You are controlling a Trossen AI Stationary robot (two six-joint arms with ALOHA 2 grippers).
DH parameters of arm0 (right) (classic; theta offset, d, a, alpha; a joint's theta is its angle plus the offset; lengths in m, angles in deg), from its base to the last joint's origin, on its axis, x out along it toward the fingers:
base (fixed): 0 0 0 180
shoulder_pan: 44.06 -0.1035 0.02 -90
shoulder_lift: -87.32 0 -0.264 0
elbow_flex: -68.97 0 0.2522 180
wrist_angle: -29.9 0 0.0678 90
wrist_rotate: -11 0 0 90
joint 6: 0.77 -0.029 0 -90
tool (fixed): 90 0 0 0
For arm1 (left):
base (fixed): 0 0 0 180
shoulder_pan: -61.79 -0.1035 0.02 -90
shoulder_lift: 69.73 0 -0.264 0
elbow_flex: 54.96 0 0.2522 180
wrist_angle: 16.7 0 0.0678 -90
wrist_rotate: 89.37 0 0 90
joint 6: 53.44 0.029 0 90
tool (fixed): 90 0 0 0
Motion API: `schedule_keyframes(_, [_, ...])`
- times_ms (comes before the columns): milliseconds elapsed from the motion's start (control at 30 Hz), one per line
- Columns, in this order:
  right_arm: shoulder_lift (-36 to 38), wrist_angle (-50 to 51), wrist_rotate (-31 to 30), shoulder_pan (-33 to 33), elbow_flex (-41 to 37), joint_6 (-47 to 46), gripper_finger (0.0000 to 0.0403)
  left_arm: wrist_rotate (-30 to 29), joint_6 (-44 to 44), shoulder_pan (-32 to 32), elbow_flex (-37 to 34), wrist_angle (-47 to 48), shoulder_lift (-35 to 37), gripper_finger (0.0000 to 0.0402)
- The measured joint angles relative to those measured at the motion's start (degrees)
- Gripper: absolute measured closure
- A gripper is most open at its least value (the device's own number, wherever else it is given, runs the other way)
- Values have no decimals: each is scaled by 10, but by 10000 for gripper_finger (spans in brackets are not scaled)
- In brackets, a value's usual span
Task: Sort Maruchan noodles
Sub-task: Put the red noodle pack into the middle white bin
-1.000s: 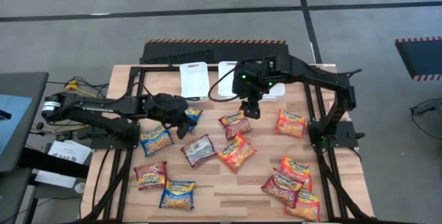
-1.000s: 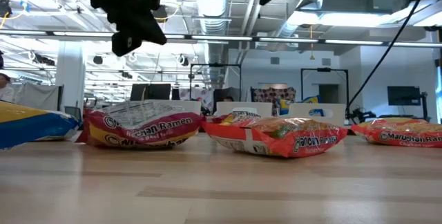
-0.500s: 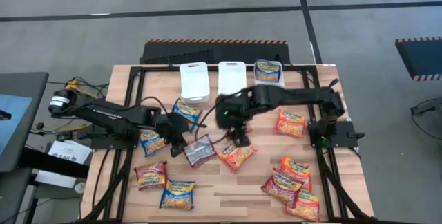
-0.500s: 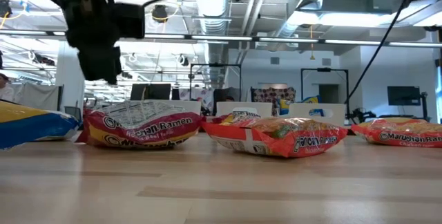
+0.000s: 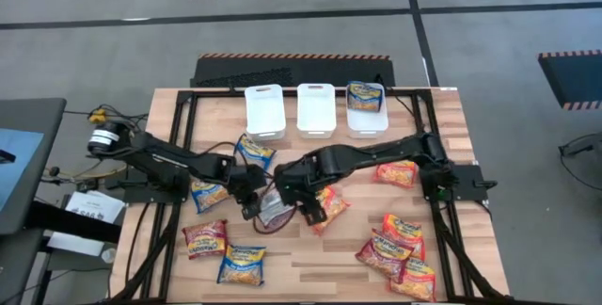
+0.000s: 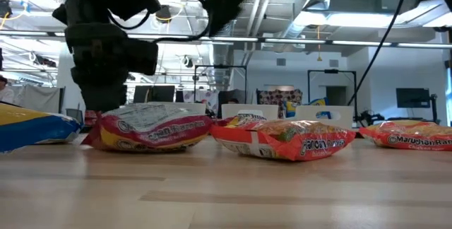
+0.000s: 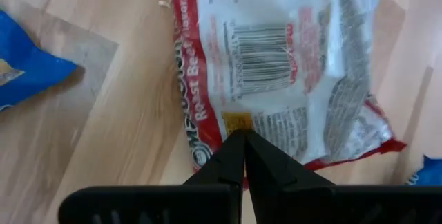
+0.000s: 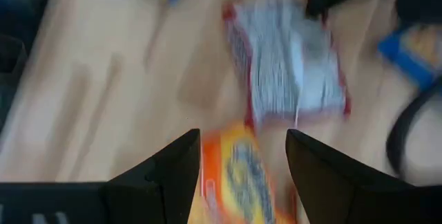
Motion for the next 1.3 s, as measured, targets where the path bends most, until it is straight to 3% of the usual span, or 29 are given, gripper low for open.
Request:
schedule_keyframes(500, [-102,-26,16,-15,-1,16,163,-13,-35,0,2,-30,-55,401])
schedule_keyframes(633, [-113,-45,-13,-16,-1,8,163,-8,-39,-1,2,-25,-62,401])
schedule_keyframes(933, [-116,-68,-148,-41,0,36,163,2,-36,-1,2,-13,-63,401])
schedule_keyframes(1300, [-116,-139,-156,-38,-27,52,163,23,-60,-14,0,-39,-65,401])
